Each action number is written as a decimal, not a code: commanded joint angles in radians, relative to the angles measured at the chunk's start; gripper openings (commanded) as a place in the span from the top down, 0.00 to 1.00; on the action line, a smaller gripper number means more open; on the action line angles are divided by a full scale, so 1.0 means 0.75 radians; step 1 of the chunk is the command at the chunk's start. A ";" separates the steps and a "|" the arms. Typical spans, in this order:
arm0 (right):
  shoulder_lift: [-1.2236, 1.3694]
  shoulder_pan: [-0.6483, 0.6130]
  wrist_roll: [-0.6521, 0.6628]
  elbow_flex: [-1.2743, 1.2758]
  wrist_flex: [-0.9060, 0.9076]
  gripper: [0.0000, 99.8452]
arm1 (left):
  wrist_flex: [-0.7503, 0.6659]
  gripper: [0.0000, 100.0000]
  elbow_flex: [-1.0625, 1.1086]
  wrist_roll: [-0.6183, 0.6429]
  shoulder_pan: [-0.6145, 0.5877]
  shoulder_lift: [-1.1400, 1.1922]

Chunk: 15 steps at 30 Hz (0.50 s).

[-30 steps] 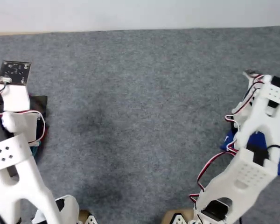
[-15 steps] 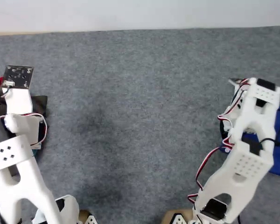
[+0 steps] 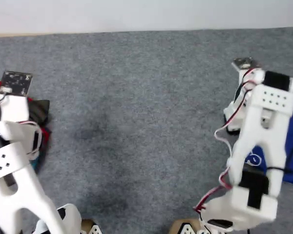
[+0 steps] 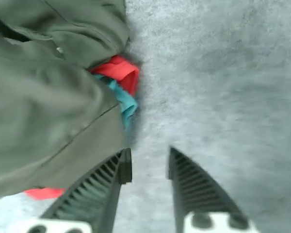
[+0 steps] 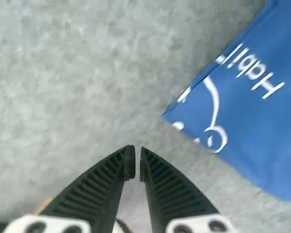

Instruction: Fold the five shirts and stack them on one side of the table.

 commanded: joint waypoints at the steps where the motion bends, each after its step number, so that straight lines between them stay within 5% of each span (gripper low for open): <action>1: -0.224 -0.026 -0.018 0.180 0.054 0.97 | -0.092 0.85 -0.005 -0.235 -0.164 -0.020; 7: -0.453 -0.015 -0.012 0.520 0.052 0.97 | -0.348 0.82 -0.007 -0.548 -0.376 -0.020; 15: -0.629 -0.021 -0.012 0.771 0.042 0.97 | -0.669 0.82 0.101 -0.943 -0.450 -0.020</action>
